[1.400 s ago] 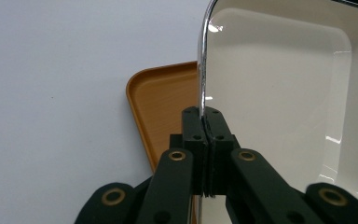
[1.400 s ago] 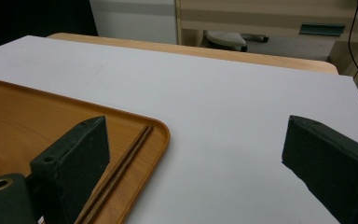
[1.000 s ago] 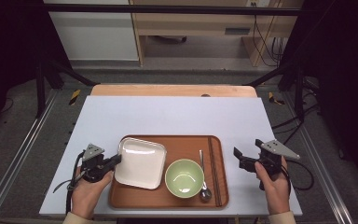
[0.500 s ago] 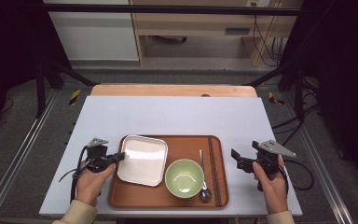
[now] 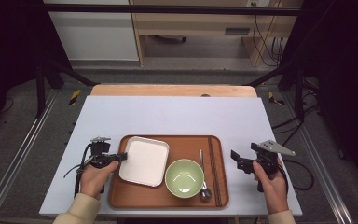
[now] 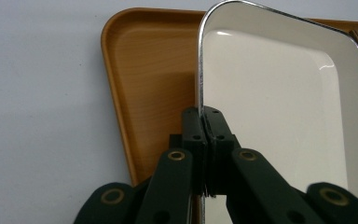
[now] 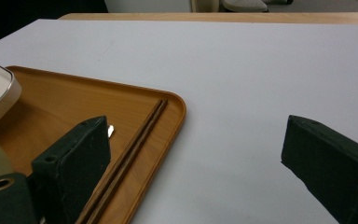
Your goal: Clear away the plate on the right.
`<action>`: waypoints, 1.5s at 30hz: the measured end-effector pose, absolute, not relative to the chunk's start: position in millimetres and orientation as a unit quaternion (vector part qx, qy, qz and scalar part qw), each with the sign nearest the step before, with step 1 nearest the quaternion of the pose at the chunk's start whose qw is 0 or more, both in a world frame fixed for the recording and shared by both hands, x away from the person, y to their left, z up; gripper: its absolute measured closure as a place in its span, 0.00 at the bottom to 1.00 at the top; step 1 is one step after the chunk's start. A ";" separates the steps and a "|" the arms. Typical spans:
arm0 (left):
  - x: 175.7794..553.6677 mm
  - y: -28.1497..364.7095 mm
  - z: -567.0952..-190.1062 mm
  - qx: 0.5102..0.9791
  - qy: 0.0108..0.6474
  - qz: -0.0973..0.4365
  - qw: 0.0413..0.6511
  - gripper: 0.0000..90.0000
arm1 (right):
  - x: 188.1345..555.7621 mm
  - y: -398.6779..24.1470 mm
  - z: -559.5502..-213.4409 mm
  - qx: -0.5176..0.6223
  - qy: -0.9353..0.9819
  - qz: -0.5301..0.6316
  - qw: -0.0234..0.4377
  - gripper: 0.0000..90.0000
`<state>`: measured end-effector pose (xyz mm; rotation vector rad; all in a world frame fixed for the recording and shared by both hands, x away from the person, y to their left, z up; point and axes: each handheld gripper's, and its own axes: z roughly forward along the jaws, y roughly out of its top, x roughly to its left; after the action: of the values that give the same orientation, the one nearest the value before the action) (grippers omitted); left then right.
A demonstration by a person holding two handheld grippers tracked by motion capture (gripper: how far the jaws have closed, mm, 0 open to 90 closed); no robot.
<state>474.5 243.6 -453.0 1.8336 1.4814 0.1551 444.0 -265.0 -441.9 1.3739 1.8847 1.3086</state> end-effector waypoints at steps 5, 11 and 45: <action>475.0 243.9 -458.0 0.717 0.583 0.052 0.378 0.97 | 444.2 -266.3 -441.9 0.503 0.682 0.478 0.229 0.09; 472.1 243.2 -458.3 0.722 0.570 0.075 0.385 0.90 | 444.2 -267.6 -441.9 0.504 0.683 0.477 0.229 0.09; 471.9 226.2 -435.7 0.749 0.472 0.197 0.421 0.30 | 442.4 -268.6 -439.4 0.500 0.682 0.479 0.235 0.08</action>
<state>471.9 226.2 -435.7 1.8768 1.1823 0.4925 442.4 -268.6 -439.4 1.3729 1.8707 1.3145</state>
